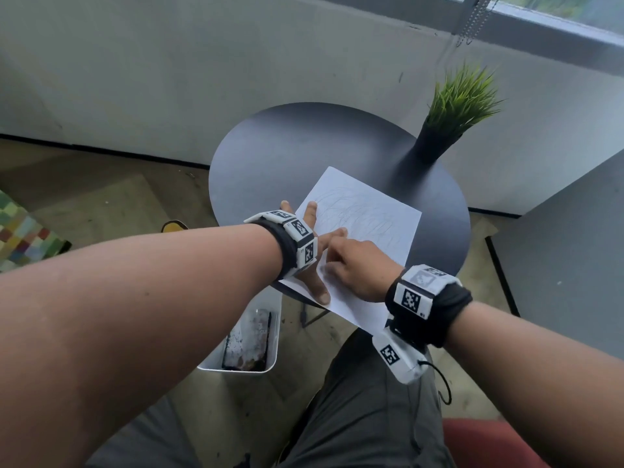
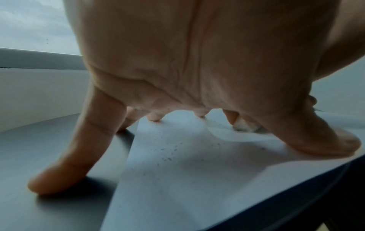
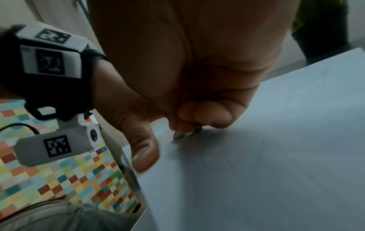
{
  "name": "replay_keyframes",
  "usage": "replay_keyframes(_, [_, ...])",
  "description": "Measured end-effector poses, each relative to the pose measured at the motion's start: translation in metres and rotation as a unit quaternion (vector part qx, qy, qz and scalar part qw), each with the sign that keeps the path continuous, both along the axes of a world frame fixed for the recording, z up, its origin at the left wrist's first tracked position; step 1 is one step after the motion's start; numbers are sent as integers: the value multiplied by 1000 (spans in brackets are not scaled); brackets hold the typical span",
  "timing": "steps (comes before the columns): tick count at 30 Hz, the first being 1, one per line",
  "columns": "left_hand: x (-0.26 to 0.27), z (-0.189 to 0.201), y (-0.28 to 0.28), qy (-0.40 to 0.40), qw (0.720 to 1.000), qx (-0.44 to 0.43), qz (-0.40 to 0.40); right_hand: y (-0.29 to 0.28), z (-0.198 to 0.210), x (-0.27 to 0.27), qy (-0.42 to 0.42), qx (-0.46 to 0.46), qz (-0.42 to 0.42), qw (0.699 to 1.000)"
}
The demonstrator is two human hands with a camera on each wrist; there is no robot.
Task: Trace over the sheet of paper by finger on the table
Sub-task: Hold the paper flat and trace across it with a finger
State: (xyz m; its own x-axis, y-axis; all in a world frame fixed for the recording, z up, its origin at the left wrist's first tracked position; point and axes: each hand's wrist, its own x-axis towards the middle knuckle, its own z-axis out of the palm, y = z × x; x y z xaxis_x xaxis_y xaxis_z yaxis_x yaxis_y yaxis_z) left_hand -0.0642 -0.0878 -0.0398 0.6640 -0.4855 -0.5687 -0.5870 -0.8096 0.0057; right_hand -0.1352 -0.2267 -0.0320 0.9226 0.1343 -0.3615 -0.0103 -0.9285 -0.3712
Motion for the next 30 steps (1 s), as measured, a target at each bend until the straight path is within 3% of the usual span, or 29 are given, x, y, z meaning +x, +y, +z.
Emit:
replay_keyframes(2, [-1,2,-1,0,1000,7,0,-8,4,7,-15,-18,-19,1000])
replay_keyframes(5, [-1,4,-4,-3,1000,18,2,-30,8,22,-47,-17,-147,988])
replay_keyframes(6, [-1,3,-3,-3,1000,16,3,-30,8,20,-57,-16,-149,987])
replay_keyframes(11, [0,5,-2,7,1000,15,5,-4,9,-16,9,1,44,999])
replay_keyframes(17, [-3,14,-5,14,999,28,12,-61,11,3,-40,4,-165,985])
replay_keyframes(22, [-8,10,-8,8,1000,10,20,-60,5,-1,-40,24,-179,983])
replay_keyframes(24, [-12,8,-13,-10,1000,17,-4,-55,7,-8,-49,4,-152,987])
replay_keyframes(28, [-15,17,-15,-18,998,9,-55,-34,10,-29,-40,-35,33,998])
replay_keyframes(30, [-16,22,-17,-9,998,19,-63,-36,12,-30,-18,-34,62,997])
